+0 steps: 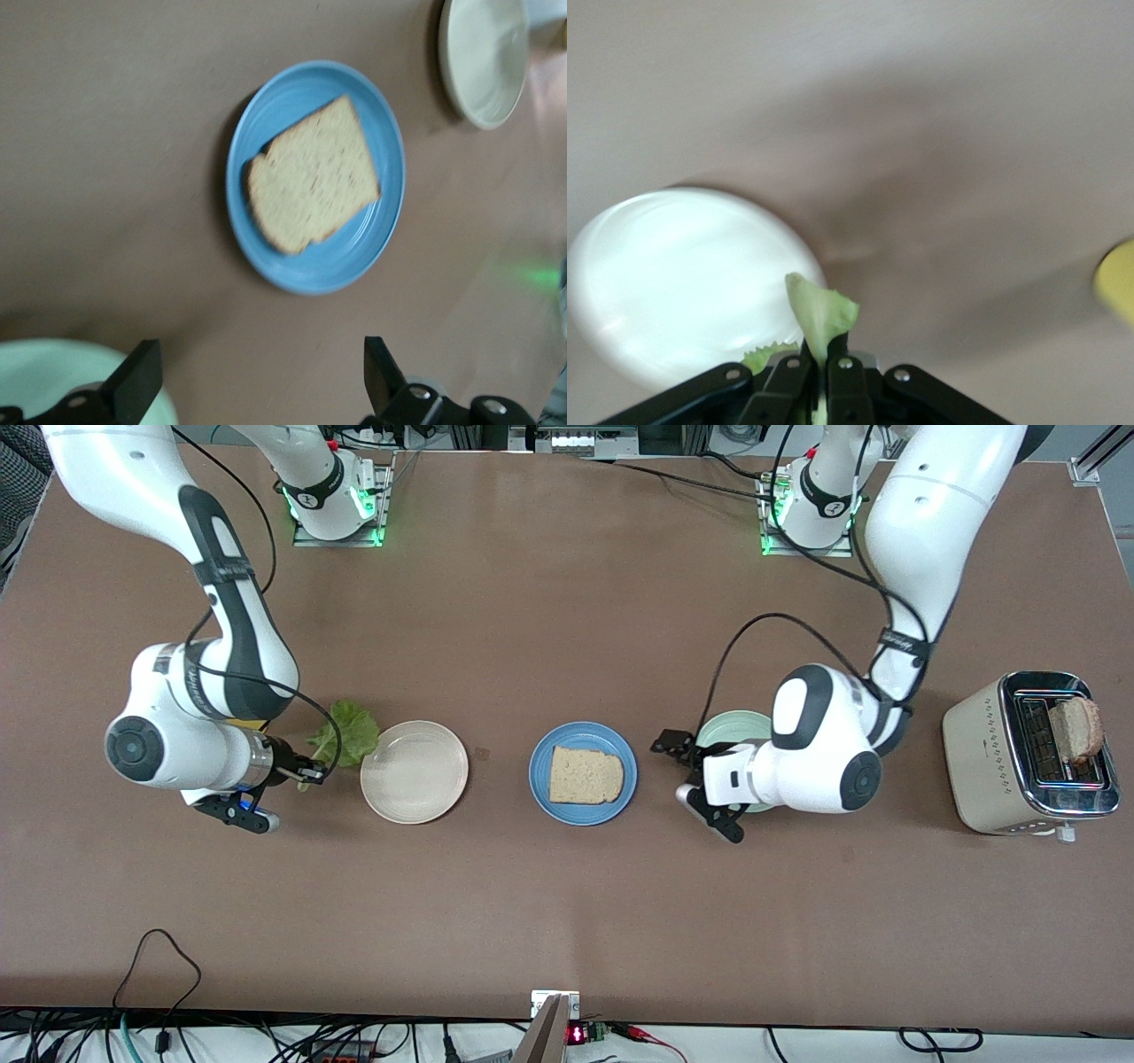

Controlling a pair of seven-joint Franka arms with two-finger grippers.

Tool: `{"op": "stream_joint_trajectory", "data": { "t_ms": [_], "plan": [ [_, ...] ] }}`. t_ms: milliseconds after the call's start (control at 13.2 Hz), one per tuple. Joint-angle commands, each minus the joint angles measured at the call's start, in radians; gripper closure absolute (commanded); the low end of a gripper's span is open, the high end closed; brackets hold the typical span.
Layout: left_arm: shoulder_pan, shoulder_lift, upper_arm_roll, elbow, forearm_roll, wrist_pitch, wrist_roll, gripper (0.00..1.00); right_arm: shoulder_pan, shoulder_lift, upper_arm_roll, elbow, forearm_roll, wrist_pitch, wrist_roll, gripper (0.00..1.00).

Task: Make sandwich in blue plate with both arms
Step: 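Carry the lettuce onto the bread with the right gripper while the left withdraws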

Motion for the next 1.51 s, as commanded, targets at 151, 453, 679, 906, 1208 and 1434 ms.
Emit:
{"op": "stream_joint_trajectory", "data": {
  "t_ms": [151,453,679,906,1208,1434],
  "plan": [
    [0.008,-0.150,0.089,-0.016,0.259,-0.188,-0.063,0.00,0.114,-0.004,0.003,0.083,0.139,-0.069,0.317,1.00],
    [0.011,-0.286,0.097,0.026,0.515,-0.289,-0.068,0.00,0.255,0.034,0.004,0.084,0.236,0.087,0.609,1.00],
    [0.014,-0.366,0.106,0.075,0.579,-0.300,-0.078,0.00,0.335,0.096,0.004,0.090,0.314,0.222,0.735,1.00],
    [0.030,-0.363,0.114,0.214,0.586,-0.409,-0.149,0.00,0.390,0.175,0.004,0.113,0.397,0.356,0.789,1.00],
    [0.037,-0.357,0.110,0.230,0.566,-0.407,-0.290,0.00,0.453,0.252,0.004,0.115,0.470,0.512,0.791,1.00],
    [0.053,-0.368,0.108,0.228,0.554,-0.417,-0.324,0.00,0.455,0.278,0.004,0.147,0.489,0.523,0.792,1.00]
  ]
}}
